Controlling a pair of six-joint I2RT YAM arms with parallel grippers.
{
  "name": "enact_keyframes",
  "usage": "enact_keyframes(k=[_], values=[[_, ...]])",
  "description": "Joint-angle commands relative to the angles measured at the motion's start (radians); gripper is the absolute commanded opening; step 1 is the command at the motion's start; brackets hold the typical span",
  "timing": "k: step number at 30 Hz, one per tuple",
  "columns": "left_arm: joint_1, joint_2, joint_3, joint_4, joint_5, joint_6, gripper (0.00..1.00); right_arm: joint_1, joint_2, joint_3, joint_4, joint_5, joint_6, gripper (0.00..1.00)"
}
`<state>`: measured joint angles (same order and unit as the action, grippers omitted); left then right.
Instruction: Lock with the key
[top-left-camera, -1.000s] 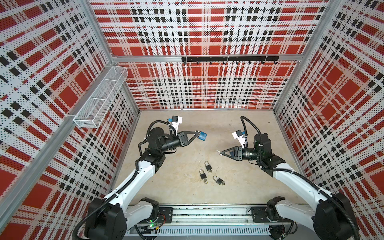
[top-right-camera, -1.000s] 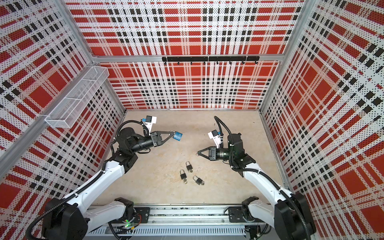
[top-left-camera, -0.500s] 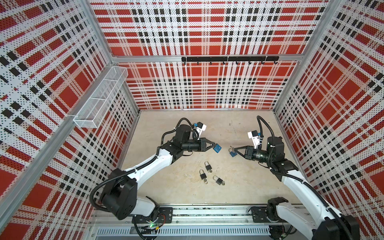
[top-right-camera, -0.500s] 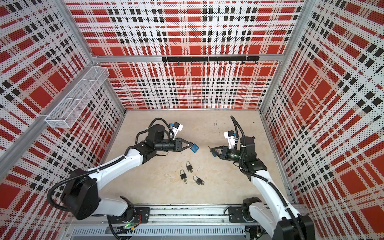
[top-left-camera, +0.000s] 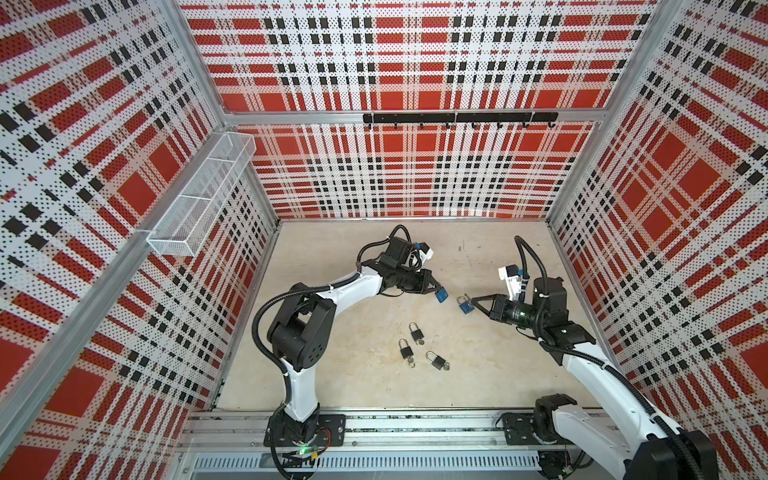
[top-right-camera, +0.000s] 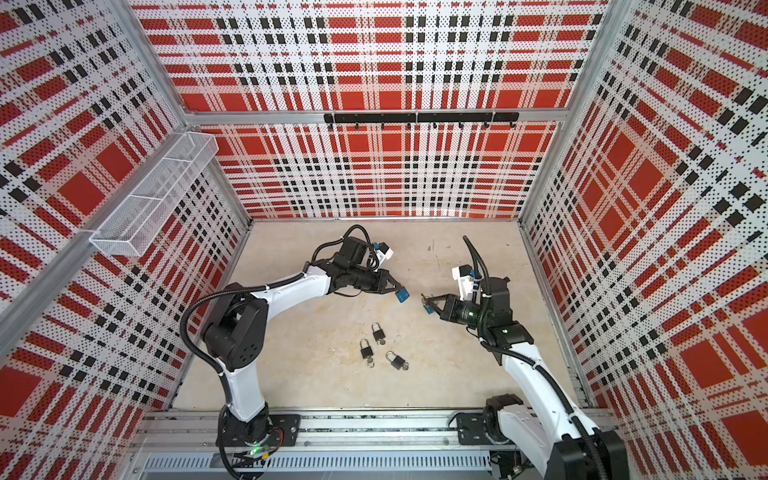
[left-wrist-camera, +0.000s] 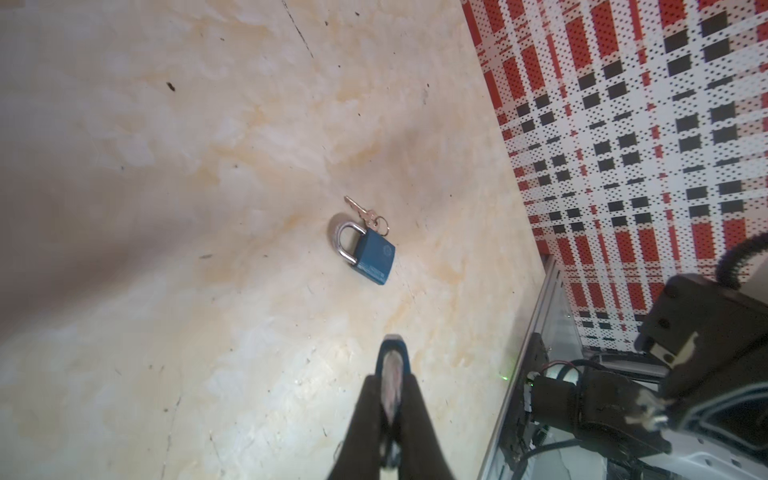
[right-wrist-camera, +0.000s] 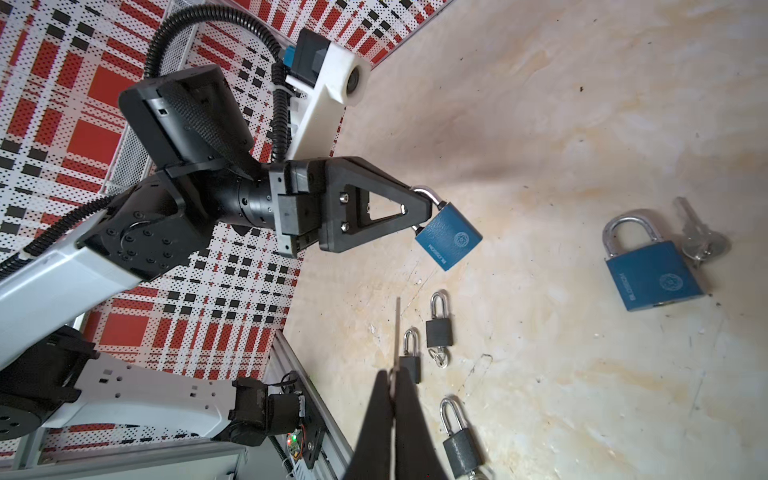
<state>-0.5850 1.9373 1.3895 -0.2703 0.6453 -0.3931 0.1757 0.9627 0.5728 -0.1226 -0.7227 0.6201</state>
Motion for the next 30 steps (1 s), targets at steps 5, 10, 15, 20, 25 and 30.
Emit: enact_keyframes(k=[5,10,15,20,25,30], values=[[0.023,0.109,0.119,-0.112,-0.023,0.103,0.0,-0.002,0.006,0.012,0.063,0.026,-0.003,0.0],[0.052,0.171,0.171,-0.119,0.013,0.102,0.0,0.002,0.041,0.022,0.081,0.024,0.0,0.0],[0.06,0.229,0.223,-0.13,0.025,0.105,0.0,0.017,0.075,0.011,0.139,0.041,0.022,0.0],[0.066,0.275,0.263,-0.134,0.038,0.105,0.0,0.038,0.126,0.02,0.162,0.054,0.019,0.0],[0.065,0.301,0.285,-0.135,0.043,0.105,0.0,0.062,0.177,0.027,0.188,0.072,0.018,0.0],[0.064,0.317,0.289,-0.123,0.051,0.099,0.0,0.088,0.219,0.044,0.196,0.086,0.013,0.0]])
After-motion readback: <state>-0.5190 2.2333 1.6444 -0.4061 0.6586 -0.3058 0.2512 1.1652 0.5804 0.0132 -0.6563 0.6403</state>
